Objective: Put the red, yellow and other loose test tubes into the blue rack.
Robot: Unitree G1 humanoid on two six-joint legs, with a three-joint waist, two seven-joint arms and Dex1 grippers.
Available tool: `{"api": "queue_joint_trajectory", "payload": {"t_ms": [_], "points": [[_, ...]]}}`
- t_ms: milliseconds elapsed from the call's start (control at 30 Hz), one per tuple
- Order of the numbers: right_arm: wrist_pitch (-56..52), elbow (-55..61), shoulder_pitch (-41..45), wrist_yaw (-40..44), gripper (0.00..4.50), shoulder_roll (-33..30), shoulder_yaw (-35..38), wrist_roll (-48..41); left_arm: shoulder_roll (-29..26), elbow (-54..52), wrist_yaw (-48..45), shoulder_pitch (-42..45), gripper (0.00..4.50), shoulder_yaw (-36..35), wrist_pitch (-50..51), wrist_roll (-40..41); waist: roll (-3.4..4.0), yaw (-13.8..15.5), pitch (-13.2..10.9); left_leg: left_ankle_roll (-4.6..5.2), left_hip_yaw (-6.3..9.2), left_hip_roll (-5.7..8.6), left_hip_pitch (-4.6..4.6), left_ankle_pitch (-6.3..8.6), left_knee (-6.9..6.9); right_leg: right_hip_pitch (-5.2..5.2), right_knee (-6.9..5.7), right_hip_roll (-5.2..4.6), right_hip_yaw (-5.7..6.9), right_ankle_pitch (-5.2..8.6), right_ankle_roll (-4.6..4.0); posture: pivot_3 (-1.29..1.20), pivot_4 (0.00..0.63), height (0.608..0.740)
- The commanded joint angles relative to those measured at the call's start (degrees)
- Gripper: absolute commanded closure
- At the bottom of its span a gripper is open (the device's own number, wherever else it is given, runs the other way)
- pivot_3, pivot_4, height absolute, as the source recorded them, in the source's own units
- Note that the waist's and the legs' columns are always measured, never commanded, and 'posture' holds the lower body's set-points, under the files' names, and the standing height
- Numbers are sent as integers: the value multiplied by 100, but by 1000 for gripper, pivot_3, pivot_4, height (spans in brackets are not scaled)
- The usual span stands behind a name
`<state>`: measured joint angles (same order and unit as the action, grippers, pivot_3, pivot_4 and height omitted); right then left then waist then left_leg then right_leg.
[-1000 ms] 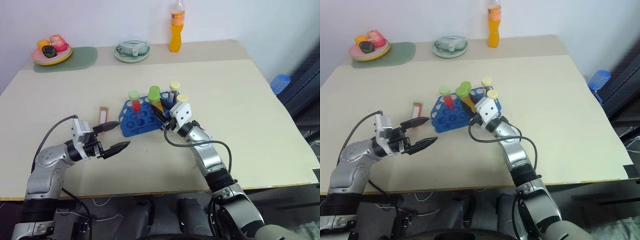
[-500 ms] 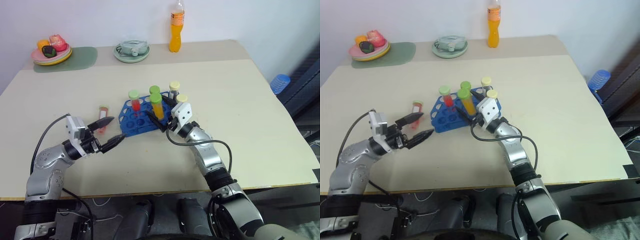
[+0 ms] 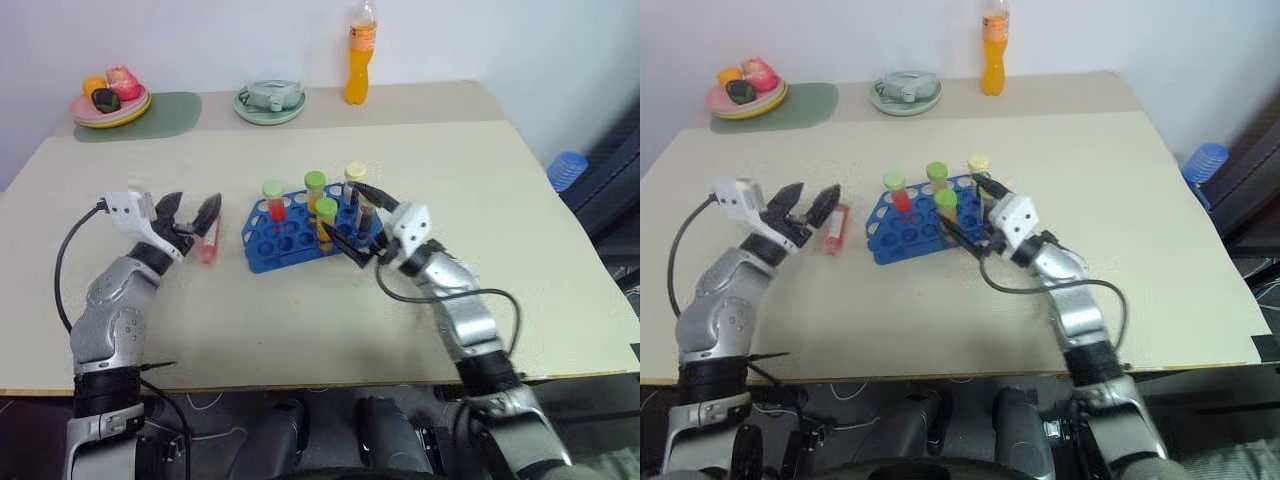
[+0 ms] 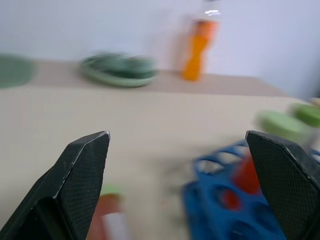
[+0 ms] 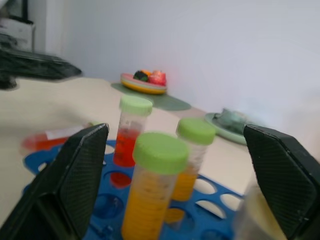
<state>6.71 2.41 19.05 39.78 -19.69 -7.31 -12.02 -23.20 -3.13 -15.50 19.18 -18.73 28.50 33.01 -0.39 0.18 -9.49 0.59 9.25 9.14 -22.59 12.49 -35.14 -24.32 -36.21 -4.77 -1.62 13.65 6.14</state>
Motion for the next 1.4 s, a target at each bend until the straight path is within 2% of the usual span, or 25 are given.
{"api": "queue_joint_trajectory", "payload": {"t_ms": [33, 167, 400, 567, 700, 867, 967, 1167, 1300, 1400], "points": [[-1217, 1327, -549, 411, 112, -724, 190, -590, -115, -309, 1400, 658, 0, -281, 1922, 223, -4, 33, 0, 0, 0, -1, -5, 2, -3, 11, -2, -3, 1, 0, 0, 0, 150, 740], [-2346, 2161, -766, 588, 112, -1520, 656, -1283, -191, 92, 2016, 1687, 0, -468, 3665, 413, -15, 48, -7, 1, 0, -1, -22, 2, -15, 1, -4, -1, 9, 0, 2, 0, 150, 740], [-4571, 2584, 463, 350, 112, -2292, 1344, -2708, -286, 1308, 2258, 3152, 0, -534, 5409, 101, -22, 42, -10, -2, -2, -5, -31, 1, -16, -11, -5, -4, 11, -1, 2, 0, 150, 740], [-5038, 2423, 1178, 265, 112, -2305, 1443, -3041, -315, 2021, 2273, 3507, 0, -214, 5592, -457, -27, 56, -11, -28, -3, -3, -55, -15, -19, -25, 2, -15, 16, -1, 2, 0, 150, 740], [-5078, 2461, 1235, 161, 112, -2228, 1378, -3036, -266, 2565, 2304, 3677, 0, -162, 5659, -850, -30, 56, -11, -28, -3, 0, -69, -15, -33, -29, 3, -20, 18, -2, 3, 0, 150, 740], [-5020, 2492, 1161, 70, 112, -2118, 1317, -2967, -31, 3587, 2508, 4025, 0, -250, 5035, -1354, -30, 76, -11, -23, -3, 3, -82, -12, -62, -32, -1, -22, 21, -6, 10, 0, 150, 740], [-4965, 2489, 1123, 61, 0, -2112, 1296, -2906, 33, 4129, 2646, 4252, 890, -338, 4802, -1554, -30, 63, -11, -21, -3, 3, -82, -9, -74, -27, -3, -23, 23, -9, 15, 0, 150, 740], [-4950, 2517, 1081, 47, 0, -2112, 1297, -2876, 84, 4655, 2740, 4547, 3681, -589, 4709, -1682, -29, 82, -10, -19, -3, 4, -82, -8, -79, -25, -5, -24, 24, -10, 17, 0, 150, 740], [-4942, 2519, 1089, 10, 0, -2100, 1236, -2802, 66, 4627, 2731, 4557, 3738, -802, 4934, -1664, -29, 72, -10, -12, -5, 7, -83, -4, -86, -22, -5, -26, 23, -12, 20, 0, 150, 740], [-4949, 2528, 1087, -2, 0, -2092, 1233, -2797, -18, 4071, 2581, 4349, 3738, -855, 4941, -1619, -29, 60, -10, -12, -4, 7, -84, -4, -87, -23, -5, -26, 23, -12, 20, 0, 150, 740]]}}
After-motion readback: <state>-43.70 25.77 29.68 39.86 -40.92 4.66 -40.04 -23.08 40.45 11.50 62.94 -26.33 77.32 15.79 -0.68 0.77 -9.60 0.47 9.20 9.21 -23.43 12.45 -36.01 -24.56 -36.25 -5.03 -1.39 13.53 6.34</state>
